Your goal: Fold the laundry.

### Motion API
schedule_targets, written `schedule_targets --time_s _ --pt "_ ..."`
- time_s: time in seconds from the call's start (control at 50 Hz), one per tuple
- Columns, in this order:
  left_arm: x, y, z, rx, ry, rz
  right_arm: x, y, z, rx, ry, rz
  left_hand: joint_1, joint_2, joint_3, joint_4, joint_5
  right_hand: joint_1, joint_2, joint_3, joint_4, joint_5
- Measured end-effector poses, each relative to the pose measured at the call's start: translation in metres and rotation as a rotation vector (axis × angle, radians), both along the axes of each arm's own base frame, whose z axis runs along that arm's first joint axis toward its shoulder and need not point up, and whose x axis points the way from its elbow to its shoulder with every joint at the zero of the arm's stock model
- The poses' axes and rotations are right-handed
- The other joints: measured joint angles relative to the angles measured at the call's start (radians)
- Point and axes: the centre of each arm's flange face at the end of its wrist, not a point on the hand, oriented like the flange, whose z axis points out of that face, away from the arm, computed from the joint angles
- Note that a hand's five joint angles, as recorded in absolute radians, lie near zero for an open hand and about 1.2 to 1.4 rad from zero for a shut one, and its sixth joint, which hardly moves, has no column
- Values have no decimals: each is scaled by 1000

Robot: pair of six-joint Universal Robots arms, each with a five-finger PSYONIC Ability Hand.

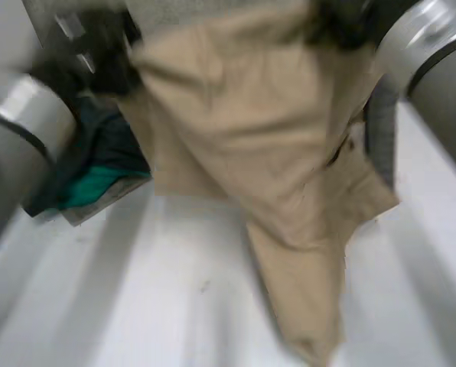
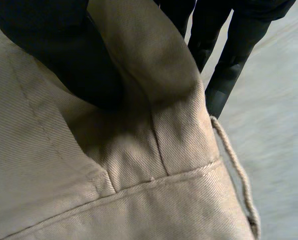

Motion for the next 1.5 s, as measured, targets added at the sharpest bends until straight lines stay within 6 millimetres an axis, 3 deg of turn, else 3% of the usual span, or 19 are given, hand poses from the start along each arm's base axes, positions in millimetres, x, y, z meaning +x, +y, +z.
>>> schedule_targets --time_s 0.02,0.06,0.1,0.2,0.36,0.52,0.66,0.72,0.88,0.92,0.96,0.98,1.02,1.04,1.06,1.16,1.3,1.38,1.5 --pt "2 3 11 -32 14 5 -2 4 6 -15 -10 -1 0 0 0 0 0 0 0 0 0 2" --pt "11 18 55 -157 72 23 -15 25 37 -91 -59 -5 0 0 1 0 0 0 0 0 0 2" --pt "17 30 81 -230 110 30 -23 37 53 -129 -83 -9 0 2 4 0 0 0 0 0 0 2" --pt "32 62 125 -364 179 30 -41 64 79 -181 -119 -30 0 3 7 0 0 0 0 0 0 2" --pt "52 107 155 -476 232 23 -69 109 104 -202 -142 -51 0 3 8 4 0 0 0 0 0 2" --pt "55 112 156 -485 231 24 -70 112 100 -169 -127 -51 0 3 8 4 0 0 0 1 1 2" --pt "37 72 135 -420 152 43 -45 64 60 -34 -55 -79 0 3 8 4 0 0 0 1 1 2" --pt "22 42 119 -394 92 60 -31 33 36 30 -33 -101 0 3 8 4 0 0 0 1 1 2" --pt "-29 -64 64 -431 -55 117 5 -53 -22 30 -138 -180 0 3 8 4 0 0 0 1 1 2" --pt "-41 -90 46 -452 -75 127 12 -71 -36 2 -173 -193 -2 -1 7 3 -1 -102 -136 -139 -123 -100" --pt "-52 -110 30 -472 -84 131 22 -88 -54 -28 -201 -203 -118 -120 -116 -121 -105 -440 -487 -477 -479 -445" --pt "-58 -121 20 -482 -86 132 26 -97 -65 -40 -211 -208 -406 -394 -386 -374 -354 -654 -688 -670 -674 -670" --pt "-67 -136 5 -496 -84 134 33 -109 -83 -50 -214 -218 -406 -394 -386 -374 -354 -863 -926 -921 -923 -889" --pt "-69 -139 0 -499 -83 135 34 -111 -88 -50 -212 -220 -879 -835 -821 -843 -814 -884 -952 -950 -954 -913" --pt "-72 -144 -7 -500 -81 136 37 -114 -97 -45 -204 -225 -942 -968 -959 -973 -930 -891 -969 -973 -982 -927" --pt "-75 -144 -24 -458 -86 142 35 -111 -110 5 -150 -233 -942 -989 -979 -994 -938 -891 -969 -977 -986 -927" --pt "-63 -113 -35 -354 -118 159 12 -86 -109 144 -19 -192 -942 -989 -979 -994 -938 -891 -969 -977 -986 -927" --pt "-50 -77 -48 -253 -168 150 -11 -66 -120 296 87 -141 -938 -987 -978 -992 -938 -891 -969 -977 -986 -927" --pt "-29 -12 -91 8 -290 78 -43 -41 -161 577 216 -93 -713 -794 -791 -794 -758 -865 -915 -927 -940 -885"
